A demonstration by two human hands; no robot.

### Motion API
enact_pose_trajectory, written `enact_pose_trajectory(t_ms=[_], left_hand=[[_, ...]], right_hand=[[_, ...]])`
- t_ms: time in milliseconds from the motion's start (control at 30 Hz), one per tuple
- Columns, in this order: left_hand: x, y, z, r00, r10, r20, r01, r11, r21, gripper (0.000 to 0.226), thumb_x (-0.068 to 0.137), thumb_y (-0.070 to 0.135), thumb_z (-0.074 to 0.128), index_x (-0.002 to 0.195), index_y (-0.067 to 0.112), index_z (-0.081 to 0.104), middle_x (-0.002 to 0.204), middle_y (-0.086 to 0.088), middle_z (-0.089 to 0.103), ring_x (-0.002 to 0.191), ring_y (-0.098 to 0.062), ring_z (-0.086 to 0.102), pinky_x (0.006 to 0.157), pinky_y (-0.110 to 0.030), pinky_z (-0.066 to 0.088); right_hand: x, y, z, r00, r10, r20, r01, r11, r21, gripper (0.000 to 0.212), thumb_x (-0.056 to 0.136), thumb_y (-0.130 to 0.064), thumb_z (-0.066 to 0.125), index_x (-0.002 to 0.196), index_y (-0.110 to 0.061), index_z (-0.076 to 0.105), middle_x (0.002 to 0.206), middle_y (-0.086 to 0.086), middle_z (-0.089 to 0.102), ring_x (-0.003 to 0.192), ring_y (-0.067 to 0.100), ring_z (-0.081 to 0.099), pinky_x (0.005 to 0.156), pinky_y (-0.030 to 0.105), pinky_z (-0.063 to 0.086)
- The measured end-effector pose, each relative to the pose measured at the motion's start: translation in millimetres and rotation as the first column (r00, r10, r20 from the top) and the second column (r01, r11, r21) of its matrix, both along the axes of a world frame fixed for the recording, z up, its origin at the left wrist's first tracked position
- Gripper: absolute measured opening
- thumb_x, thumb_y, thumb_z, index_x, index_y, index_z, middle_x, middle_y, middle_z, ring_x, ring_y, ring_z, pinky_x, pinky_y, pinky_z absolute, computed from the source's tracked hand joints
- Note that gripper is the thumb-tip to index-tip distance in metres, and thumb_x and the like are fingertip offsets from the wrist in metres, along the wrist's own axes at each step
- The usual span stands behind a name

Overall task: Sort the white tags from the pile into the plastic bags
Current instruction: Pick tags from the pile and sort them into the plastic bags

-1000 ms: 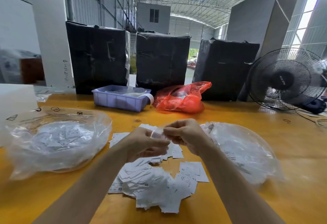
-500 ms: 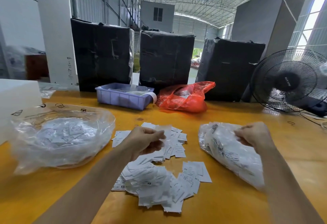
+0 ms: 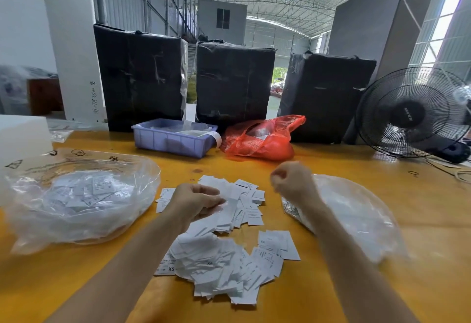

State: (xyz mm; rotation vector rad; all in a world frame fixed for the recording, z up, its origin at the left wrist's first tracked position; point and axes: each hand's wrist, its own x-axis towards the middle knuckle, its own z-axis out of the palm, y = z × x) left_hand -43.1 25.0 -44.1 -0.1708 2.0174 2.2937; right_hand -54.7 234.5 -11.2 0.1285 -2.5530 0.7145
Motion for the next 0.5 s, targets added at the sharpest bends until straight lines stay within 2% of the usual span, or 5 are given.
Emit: enact_pose_trajectory(t_ms=[100,167,267,400,500], left_hand=[[2.2,0.5,0.0,1.000,0.002,-0.024,-0.003,0.998,-0.067,0.022,0.070,-0.005,0.077,0.088,0.002,0.067,0.074,-0.014,0.073,0.058,-0.015,0.069,0.047,-0.016,0.050],[2.8,0.8,0.0,0.999,-0.002,-0.033,-0.001,0.996,-0.089,0.024,0.067,-0.004,0.080,0.085,0.004,0.067,0.067,-0.009,0.072,0.054,-0.013,0.067,0.045,-0.015,0.048],[3.6,3.5,-1.0,0.999,-0.017,-0.034,0.012,0.990,-0.140,0.025,0.066,0.000,0.082,0.085,0.007,0.068,0.060,-0.004,0.069,0.051,-0.010,0.062,0.051,-0.018,0.047],[3.6,5.6,-2.4,0.999,-0.040,-0.012,0.038,0.991,-0.126,0.021,0.070,-0.003,0.079,0.085,0.009,0.069,0.052,0.000,0.062,0.041,-0.006,0.052,0.046,-0.016,0.043],[3.5,6.8,-3.5,0.998,-0.060,-0.001,0.060,0.992,-0.107,0.016,0.076,-0.002,0.074,0.086,0.011,0.071,0.049,0.003,0.057,0.038,-0.006,0.046,0.044,-0.015,0.041]], right_hand=[[-10.3,-29.5,-45.1,0.968,-0.041,0.247,0.013,0.993,0.114,0.024,0.093,-0.020,0.055,0.084,0.000,0.064,0.095,0.015,0.067,0.083,0.026,0.059,0.073,0.033,0.048],[-14.8,-31.4,-66.8,0.944,-0.120,0.308,0.071,0.984,0.163,0.029,0.092,-0.040,0.055,0.089,-0.011,0.057,0.103,0.013,0.060,0.089,0.023,0.052,0.072,0.031,0.040],[-21.0,-29.4,-76.3,0.922,-0.181,0.341,0.126,0.976,0.177,0.047,0.082,-0.056,0.062,0.098,-0.011,0.060,0.104,0.009,0.058,0.101,0.029,0.054,0.073,0.032,0.039],[-25.1,-28.2,-68.4,0.891,-0.074,0.448,0.103,0.994,-0.041,0.027,0.068,-0.032,0.081,0.073,-0.013,0.062,0.070,0.002,0.060,0.059,0.016,0.052,0.057,0.029,0.040],[-25.0,-24.5,-66.6,0.893,-0.063,0.445,0.132,0.983,-0.127,0.015,0.067,-0.014,0.079,0.074,-0.010,0.067,0.060,-0.001,0.059,0.049,0.012,0.057,0.055,0.030,0.050]])
